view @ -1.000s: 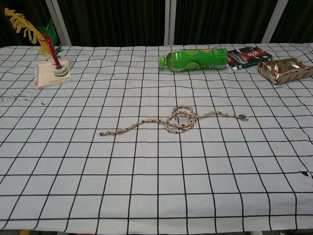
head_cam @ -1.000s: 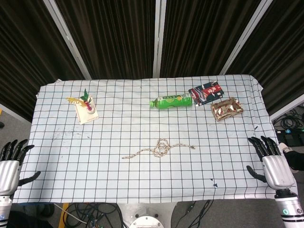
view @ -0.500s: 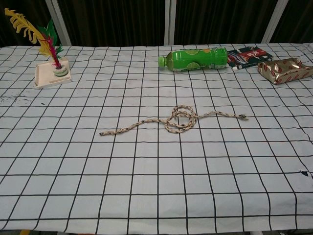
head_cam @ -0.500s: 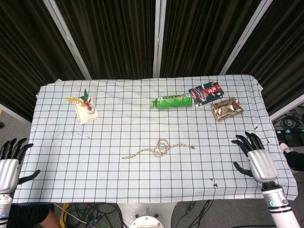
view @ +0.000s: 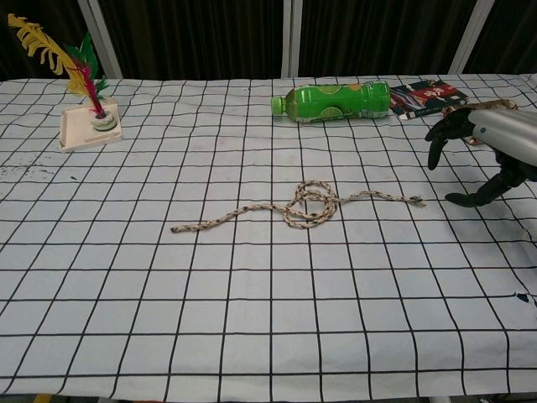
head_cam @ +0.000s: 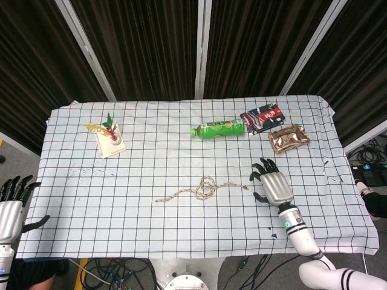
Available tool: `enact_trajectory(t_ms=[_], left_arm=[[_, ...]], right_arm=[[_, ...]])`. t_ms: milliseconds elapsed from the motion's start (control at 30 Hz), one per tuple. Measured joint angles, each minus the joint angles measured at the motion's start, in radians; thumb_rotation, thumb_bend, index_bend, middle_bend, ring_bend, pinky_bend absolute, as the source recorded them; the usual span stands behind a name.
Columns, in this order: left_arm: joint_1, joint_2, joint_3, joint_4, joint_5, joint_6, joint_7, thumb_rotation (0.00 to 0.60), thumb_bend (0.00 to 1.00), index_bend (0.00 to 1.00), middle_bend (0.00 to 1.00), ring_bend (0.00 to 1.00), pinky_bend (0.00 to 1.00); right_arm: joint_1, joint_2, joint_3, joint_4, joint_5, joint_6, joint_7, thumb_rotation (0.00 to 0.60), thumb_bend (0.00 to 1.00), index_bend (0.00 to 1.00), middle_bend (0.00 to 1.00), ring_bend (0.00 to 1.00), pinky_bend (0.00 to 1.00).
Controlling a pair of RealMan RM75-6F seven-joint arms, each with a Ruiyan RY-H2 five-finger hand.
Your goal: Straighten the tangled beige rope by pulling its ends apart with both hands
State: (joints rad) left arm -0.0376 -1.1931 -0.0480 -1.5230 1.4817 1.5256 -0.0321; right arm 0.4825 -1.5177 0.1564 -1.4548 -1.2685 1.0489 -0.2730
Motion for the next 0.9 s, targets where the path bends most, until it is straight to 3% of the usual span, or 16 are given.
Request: enact_trajectory(t_ms=[367,900], left_arm=[[-0.015,-0.011,-0.008,0.033,-0.014,-0.026,-0.025,0.600,0.05,0.22,0.10,0.00,0.00],[-0.016,-0.019,-0.008,0.061,-0.019,-0.030,-0.050,0.600,0.05,0.22,0.10,0.00,0.00]], right_arm=[[0.090,-0.162,0.031,0.165,0.075,-0.071,-0.036,0.600,0.26,0.50,0.18,0.00,0.00],[0.119,-0.196,0.024,0.192,0.108,-0.088,-0.061,0.600,0.35,0.53,0.18,0.00,0.00]])
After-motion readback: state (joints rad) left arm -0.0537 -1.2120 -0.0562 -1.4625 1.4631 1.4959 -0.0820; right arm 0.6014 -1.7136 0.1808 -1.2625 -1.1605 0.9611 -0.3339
